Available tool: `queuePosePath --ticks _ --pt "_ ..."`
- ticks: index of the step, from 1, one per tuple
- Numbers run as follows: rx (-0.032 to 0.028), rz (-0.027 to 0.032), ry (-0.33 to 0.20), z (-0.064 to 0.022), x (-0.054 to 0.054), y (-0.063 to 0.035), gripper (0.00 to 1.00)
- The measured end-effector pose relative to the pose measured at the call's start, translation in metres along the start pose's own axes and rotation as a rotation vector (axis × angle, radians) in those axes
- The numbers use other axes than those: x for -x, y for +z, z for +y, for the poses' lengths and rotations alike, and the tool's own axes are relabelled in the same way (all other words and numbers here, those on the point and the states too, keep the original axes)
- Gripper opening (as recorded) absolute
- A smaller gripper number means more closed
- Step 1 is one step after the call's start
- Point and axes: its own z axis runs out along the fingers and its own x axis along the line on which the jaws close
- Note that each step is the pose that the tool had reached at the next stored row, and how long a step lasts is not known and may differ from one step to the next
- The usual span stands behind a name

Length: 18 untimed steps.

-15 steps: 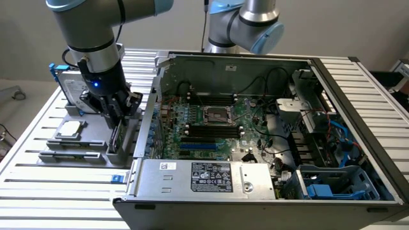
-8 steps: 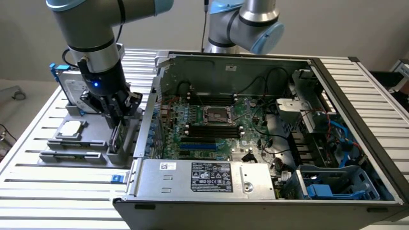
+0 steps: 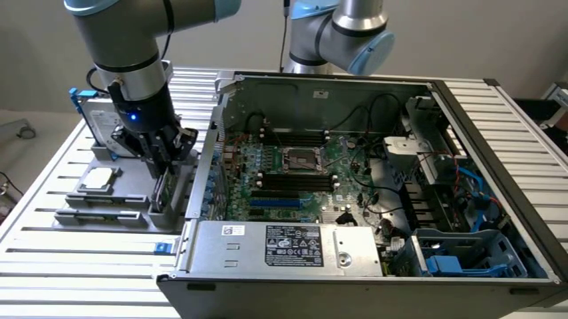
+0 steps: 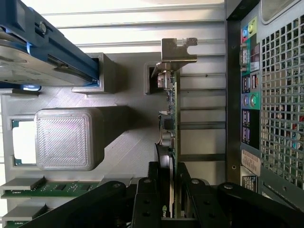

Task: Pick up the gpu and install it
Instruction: 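Pick up the gpu and move the gpu toward the slot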

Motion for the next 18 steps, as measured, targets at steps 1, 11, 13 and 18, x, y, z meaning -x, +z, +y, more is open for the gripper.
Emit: queuePosePath --ticks 1,11,13,18 --pt "0.0000 0.0000 0.000 0.0000 0.000 0.0000 0.27" --pt "0.0008 0.0001 0.000 0.0005 0.000 -0.0172 0.27" --pt "0.0019 0.0003 0.000 0.0008 0.000 -0.0247 0.27" --pt "0.0039 0.0004 0.000 0.0014 0.001 -0.0450 0.27"
